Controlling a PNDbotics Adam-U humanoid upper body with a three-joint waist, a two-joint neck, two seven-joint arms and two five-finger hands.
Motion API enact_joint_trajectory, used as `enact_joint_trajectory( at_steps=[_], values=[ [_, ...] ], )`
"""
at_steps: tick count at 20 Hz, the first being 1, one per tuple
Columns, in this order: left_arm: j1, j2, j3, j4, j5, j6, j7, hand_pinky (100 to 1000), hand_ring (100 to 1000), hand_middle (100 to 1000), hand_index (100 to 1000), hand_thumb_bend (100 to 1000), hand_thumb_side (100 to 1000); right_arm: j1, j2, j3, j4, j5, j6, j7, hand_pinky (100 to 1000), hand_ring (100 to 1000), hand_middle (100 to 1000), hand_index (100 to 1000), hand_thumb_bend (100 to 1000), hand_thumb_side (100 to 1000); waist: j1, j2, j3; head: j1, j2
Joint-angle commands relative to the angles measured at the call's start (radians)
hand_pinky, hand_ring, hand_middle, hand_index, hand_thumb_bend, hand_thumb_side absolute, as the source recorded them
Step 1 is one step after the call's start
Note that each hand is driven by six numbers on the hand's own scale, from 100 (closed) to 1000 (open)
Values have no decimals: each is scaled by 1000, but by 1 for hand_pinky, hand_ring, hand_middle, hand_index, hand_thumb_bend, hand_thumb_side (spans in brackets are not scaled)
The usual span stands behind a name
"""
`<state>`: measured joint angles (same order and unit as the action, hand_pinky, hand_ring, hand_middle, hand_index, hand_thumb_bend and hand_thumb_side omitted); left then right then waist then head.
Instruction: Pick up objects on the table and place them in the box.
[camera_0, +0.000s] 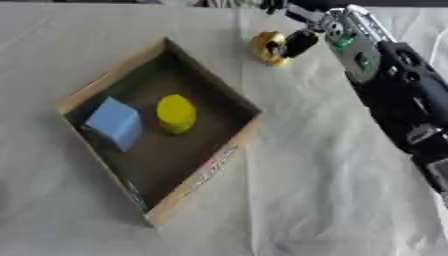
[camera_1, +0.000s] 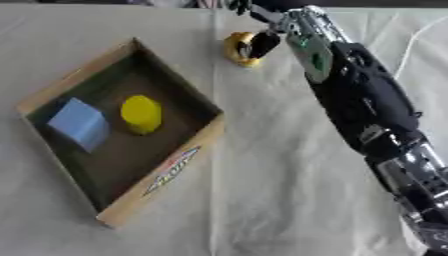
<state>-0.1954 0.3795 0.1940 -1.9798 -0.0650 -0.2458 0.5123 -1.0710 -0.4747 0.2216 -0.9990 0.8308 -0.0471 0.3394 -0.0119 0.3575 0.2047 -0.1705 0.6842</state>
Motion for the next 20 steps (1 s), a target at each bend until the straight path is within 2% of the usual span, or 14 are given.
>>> enact_joint_trajectory(
  at_steps=[1, 6, 11, 16, 20],
  values=[
    [-8, 25, 1, -20, 3, 0, -3, 747, 695, 713, 815, 100, 576, -26, -12, -16, 1, 4, -13, 9, 931, 932, 815, 936, 262, 100, 3, -18, 2, 0, -8],
    [-7, 27, 0, -20, 4, 0, -8, 749, 696, 713, 815, 100, 572, -29, -25, -16, 5, 5, -7, 44, 925, 923, 808, 936, 312, 118, 2, -21, -1, 4, -4],
    [-9, 25, -2, -20, 7, -2, -11, 749, 697, 714, 815, 100, 573, -30, -19, -20, 30, 46, 7, 35, 922, 920, 808, 937, 329, 139, 2, -20, -1, 2, -9],
    [-10, 22, -2, -20, 8, -4, -9, 749, 697, 714, 815, 100, 575, -28, -9, -12, 62, 84, -7, 39, 920, 919, 810, 938, 368, 171, 2, -16, 1, 0, -10],
    [-9, 20, -1, -20, 10, -4, -8, 750, 697, 715, 815, 100, 580, -29, -3, -13, 86, 116, -6, 36, 913, 904, 796, 933, 344, 168, 0, -12, 3, -1, -10]
  ],
)
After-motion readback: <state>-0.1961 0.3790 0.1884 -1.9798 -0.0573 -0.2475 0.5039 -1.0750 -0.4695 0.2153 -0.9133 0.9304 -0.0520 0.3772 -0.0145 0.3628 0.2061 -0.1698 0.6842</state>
